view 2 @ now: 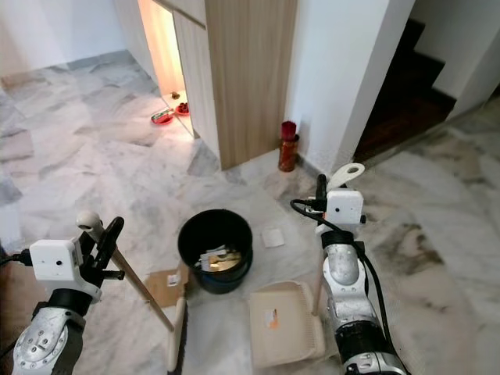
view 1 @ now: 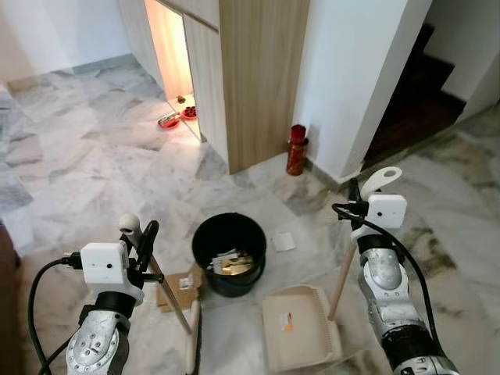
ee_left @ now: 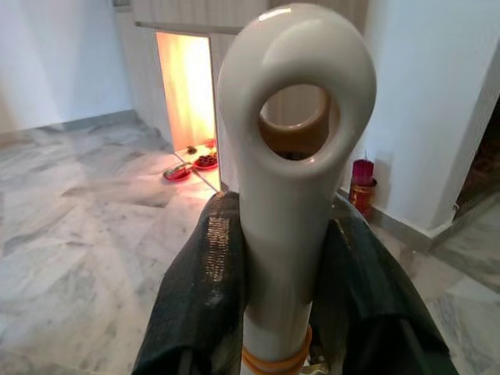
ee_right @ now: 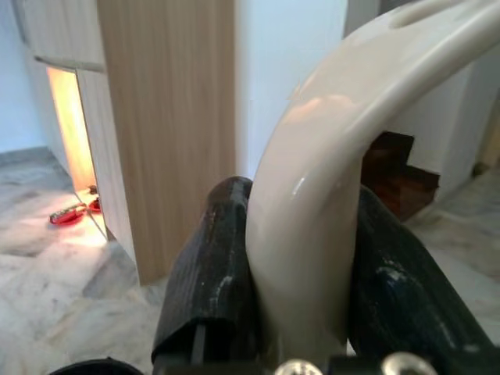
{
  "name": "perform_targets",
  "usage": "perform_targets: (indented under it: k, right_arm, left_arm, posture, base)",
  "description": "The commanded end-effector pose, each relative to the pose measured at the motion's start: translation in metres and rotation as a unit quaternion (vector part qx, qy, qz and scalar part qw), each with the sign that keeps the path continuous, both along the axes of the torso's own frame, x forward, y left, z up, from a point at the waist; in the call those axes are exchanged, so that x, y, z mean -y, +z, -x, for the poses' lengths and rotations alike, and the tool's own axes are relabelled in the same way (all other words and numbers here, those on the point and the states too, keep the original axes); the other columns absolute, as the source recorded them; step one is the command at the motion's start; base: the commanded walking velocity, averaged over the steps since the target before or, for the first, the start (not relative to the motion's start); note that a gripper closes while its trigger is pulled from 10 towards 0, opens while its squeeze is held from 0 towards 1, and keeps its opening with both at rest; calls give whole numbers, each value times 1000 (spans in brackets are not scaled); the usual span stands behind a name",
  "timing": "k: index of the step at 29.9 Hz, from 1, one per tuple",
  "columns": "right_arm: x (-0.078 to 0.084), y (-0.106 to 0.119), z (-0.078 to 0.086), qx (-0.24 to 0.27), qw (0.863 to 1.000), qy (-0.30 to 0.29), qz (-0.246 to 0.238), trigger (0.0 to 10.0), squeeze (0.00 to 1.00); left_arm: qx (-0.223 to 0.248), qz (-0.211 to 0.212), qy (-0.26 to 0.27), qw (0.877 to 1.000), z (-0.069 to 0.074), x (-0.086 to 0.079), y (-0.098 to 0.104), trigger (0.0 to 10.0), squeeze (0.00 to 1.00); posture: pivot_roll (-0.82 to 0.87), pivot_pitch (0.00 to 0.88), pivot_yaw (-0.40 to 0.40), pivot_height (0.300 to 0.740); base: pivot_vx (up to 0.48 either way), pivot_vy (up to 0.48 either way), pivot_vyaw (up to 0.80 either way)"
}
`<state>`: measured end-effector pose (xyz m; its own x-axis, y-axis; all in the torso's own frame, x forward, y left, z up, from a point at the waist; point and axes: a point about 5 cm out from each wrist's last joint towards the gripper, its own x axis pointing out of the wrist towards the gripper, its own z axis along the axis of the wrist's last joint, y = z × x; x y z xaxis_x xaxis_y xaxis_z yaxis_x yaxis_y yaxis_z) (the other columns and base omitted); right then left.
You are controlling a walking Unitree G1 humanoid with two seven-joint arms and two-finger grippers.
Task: Sweep floor
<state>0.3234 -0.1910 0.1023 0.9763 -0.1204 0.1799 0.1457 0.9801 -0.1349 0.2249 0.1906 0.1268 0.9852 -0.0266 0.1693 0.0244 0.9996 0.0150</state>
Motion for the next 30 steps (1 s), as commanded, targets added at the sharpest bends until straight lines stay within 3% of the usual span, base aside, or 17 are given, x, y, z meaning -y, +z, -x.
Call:
perform_targets:
  k: [1,17,24,30]
  right_arm:
    - [-2,16,-6,32,999,4,4,10000,0]
    - [-1,14,-6,26,1000,-1,5,10000,0]
    - [-1,13,-7,23,1000,-1,5,10000,0]
    - [-1,13,-7,20,1000,-4,8,10000,0]
  left_arm:
    - [19,-12,-2,1000,0,-2,9,10000,0]
    - [17,-12,-9,1000,0,-1,9,10000,0]
    - [20,-13,-10,1000,0,-1,11,10000,0]
    - [18,-17,-9,1000,0,-3,10,10000,0]
  posture:
    - [164,50,17,740]
    - [168,53,18,740]
    - [169,52,18,740]
    - [171,53,18,740]
  base:
    - [0,405,0]
    - [0,378,0]
    - [0,335,-800]
    - [0,0,-800]
